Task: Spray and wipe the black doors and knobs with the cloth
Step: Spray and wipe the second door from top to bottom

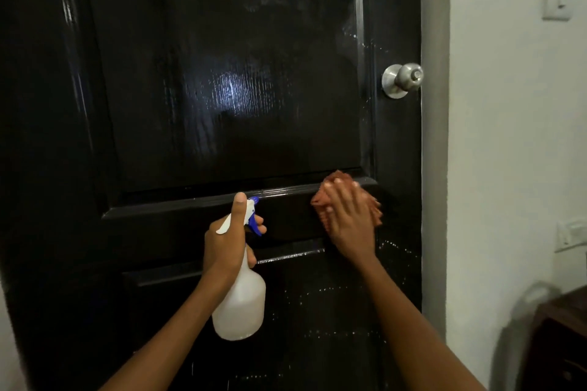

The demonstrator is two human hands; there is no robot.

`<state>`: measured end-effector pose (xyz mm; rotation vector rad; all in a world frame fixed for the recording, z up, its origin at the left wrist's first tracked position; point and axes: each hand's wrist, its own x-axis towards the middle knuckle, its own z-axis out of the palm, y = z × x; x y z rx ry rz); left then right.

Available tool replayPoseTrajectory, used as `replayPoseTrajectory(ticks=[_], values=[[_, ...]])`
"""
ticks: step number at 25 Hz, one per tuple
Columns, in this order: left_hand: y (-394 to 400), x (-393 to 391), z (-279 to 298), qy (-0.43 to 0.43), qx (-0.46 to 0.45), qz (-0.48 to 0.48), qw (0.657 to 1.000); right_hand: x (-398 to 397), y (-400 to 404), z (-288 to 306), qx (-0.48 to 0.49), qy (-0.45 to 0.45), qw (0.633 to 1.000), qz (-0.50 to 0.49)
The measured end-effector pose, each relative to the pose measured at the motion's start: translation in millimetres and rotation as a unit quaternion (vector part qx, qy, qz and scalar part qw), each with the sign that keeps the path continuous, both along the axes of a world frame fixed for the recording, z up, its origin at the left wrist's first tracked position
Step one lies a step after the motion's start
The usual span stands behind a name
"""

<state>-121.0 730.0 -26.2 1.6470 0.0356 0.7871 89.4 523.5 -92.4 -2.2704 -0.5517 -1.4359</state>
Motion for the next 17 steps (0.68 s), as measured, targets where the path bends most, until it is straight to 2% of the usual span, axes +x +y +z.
replayPoseTrajectory(ticks=[3,6,7,9,11,13,17], values=[[-7.8,1.5,0.6,-0.001,-0.010,-0.006,1.000,14.1,-45.6,-3.9,0.100,0.071,0.992,-0.026],[-12.4,4.4,2.9,0.003,-0.008,-0.011,1.000,-2.1,-18.7,3.1,0.176,0.107,0.979,0.008],[-14.4,6.6,3.6,0.004,-0.010,-0.012,1.000,-11.3,0.9,5.8,0.163,0.099,0.981,0.028],[-17.2,11.7,6.9,0.009,-0.008,-0.007,1.000,-28.6,46.2,4.5,0.034,0.030,0.996,0.074],[-20.0,16.7,10.5,0.024,0.008,0.002,1.000,-39.0,75.0,0.2,-0.088,-0.026,0.991,0.094],[-21.5,19.1,11.0,0.024,0.008,0.004,1.000,-32.6,68.4,-1.1,-0.099,-0.041,0.992,0.071],[-22.1,25.9,7.4,0.017,-0.007,-0.008,1.000,-7.0,9.0,2.1,0.004,0.005,1.000,-0.016]])
